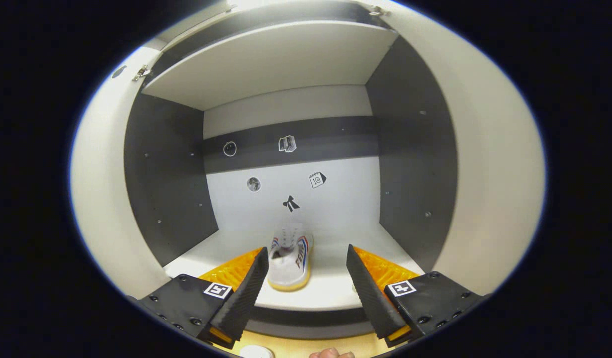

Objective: Grab one shoe with the right hand and put it into the shoe cabinet, grab the other shoe with the left hand and put it into the shoe cabinet; then close the right door with the right hand and the left door with the left hand.

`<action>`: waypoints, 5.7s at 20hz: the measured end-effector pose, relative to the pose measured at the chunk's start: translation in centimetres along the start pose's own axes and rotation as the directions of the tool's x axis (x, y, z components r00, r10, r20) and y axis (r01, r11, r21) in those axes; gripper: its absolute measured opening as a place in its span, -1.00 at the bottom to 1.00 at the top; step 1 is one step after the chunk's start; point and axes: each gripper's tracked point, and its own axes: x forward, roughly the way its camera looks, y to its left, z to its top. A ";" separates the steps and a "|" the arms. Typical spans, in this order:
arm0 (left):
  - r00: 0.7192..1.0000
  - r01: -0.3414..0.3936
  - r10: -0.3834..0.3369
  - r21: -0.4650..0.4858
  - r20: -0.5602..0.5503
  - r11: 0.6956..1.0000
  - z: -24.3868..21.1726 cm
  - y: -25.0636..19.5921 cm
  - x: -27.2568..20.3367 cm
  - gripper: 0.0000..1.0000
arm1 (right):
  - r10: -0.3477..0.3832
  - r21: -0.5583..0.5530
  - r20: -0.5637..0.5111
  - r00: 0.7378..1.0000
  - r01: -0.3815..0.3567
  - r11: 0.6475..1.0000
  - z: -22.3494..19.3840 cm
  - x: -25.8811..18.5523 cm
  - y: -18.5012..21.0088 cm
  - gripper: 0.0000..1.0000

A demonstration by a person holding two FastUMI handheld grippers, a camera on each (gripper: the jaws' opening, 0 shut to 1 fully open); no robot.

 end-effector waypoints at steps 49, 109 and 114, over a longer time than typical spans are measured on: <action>0.872 0.038 -0.076 -0.089 -0.483 0.995 -15.0 -0.5 18.9 -0.82 | -0.577 -0.054 -0.334 0.746 0.596 0.801 -18.1 -36.3 -27.4 1.00; 0.950 -0.150 0.103 0.143 0.293 0.978 5.6 1.0 4.0 1.00 | -0.462 0.001 0.001 0.887 0.462 0.887 -7.3 -21.3 -39.6 0.84; 0.843 -0.138 0.076 0.078 0.533 0.987 7.0 -2.6 -7.8 1.00 | -0.393 -0.016 0.058 0.918 0.394 0.919 -4.0 -19.1 -37.8 0.94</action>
